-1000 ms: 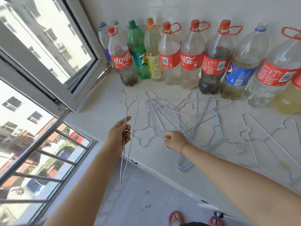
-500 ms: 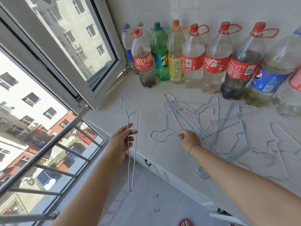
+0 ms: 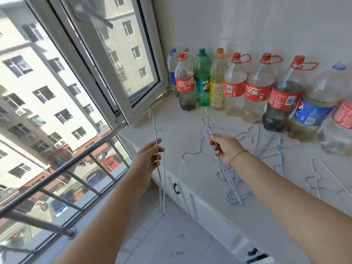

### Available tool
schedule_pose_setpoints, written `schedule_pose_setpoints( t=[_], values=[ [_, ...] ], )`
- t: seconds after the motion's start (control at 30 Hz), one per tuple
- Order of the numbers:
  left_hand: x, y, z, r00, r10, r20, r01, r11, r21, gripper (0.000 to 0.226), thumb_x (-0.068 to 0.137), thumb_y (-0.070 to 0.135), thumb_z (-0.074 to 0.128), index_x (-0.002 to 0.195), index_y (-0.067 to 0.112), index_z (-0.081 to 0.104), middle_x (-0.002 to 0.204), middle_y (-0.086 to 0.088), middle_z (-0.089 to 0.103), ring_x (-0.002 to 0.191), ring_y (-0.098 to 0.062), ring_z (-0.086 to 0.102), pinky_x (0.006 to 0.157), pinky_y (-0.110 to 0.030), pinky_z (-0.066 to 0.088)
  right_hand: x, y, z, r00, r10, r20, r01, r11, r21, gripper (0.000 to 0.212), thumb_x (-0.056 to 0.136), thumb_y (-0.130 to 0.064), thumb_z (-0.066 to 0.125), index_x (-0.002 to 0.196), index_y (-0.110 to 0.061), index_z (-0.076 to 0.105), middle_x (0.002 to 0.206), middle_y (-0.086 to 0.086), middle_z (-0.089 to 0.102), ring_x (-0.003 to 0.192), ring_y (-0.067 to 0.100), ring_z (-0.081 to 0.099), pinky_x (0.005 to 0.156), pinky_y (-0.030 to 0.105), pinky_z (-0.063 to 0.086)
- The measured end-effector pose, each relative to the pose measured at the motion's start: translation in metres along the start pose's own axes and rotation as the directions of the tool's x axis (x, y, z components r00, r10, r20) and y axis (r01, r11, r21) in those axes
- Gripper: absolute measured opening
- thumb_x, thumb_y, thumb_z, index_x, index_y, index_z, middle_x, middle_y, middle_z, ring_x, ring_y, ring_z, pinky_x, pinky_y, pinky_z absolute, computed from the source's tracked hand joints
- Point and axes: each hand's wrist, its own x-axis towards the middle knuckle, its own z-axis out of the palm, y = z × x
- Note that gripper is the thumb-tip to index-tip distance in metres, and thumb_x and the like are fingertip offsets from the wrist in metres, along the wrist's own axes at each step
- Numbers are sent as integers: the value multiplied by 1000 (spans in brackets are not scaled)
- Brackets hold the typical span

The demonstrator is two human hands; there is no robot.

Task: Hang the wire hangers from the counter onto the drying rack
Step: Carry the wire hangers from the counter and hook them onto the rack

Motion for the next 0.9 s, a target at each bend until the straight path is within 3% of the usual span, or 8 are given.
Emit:
schedule_pose_setpoints(
  t=[0.13, 0.27, 0.37, 0.43, 0.57, 0.67, 0.77, 0.9],
  values=[
    [-50, 2, -3, 999, 33, -36, -31, 999, 40, 25, 94, 4, 47, 108, 13, 65, 76, -1, 59, 62, -12, 43, 62, -23, 32, -50, -9, 14, 993, -33, 115, 35, 999, -14, 19, 94, -5, 46, 78, -13, 52, 64, 4, 46, 35, 2, 36, 32, 11, 24],
    [-102, 9, -19, 993, 81, -82, -44, 923, 383, 26, 92, 3, 49, 107, 16, 66, 84, 0, 61, 65, -11, 40, 56, -20, 30, -97, -20, 20, 971, -64, 231, 79, 995, -57, 20, 93, -1, 45, 78, -11, 54, 64, 5, 46, 33, 2, 34, 33, 13, 24],
    [-138, 15, -36, 973, 153, -173, -49, 870, 491, 26, 89, -1, 51, 103, 15, 67, 86, -2, 63, 69, -11, 46, 50, -7, 38, -130, -31, 19, 961, -67, 269, 92, 993, -79, 21, 93, 0, 44, 79, -10, 54, 64, 6, 45, 32, 2, 34, 33, 12, 24],
    [-163, 18, -51, 950, 195, -243, -34, 840, 541, 25, 88, -1, 51, 95, 15, 69, 79, 2, 63, 70, -14, 47, 51, -13, 37, -150, -38, 19, 953, -59, 297, 97, 989, -112, 19, 93, 0, 44, 80, -9, 54, 65, 6, 46, 33, 2, 35, 32, 11, 24],
    [-213, 21, -87, 918, 236, -317, -1, 803, 596, 32, 89, -1, 48, 82, 23, 68, 74, 1, 66, 59, -12, 44, 45, -13, 33, -185, -46, 28, 935, -27, 353, 102, 976, -194, 17, 93, -1, 45, 82, -8, 56, 66, 5, 48, 44, 7, 36, 32, 13, 26],
    [-254, 20, -114, 894, 247, -374, 22, 809, 587, 29, 90, 0, 47, 85, 19, 68, 73, 0, 67, 51, -11, 40, 44, -19, 30, -204, -50, 38, 919, -26, 393, 146, 950, -278, 15, 93, -2, 47, 84, -7, 58, 67, 6, 49, 51, 10, 34, 32, 12, 26],
    [-294, 18, -138, 860, 257, -440, 47, 820, 571, 29, 90, -3, 44, 88, 13, 68, 69, -1, 66, 37, -8, 36, 37, -16, 28, -221, -53, 54, 901, -47, 431, 201, 926, -320, 15, 93, -2, 47, 83, -7, 58, 68, 7, 49, 47, 9, 36, 31, 13, 28],
    [-347, 16, -169, 829, 276, -486, 55, 825, 562, 24, 90, 2, 51, 78, 17, 65, 68, -3, 58, 46, -12, 49, 45, -20, 37, -249, -48, 83, 860, -40, 508, 239, 912, -332, 16, 93, -1, 45, 84, -5, 57, 68, 7, 48, 52, 12, 34, 31, 13, 29]
  ],
)
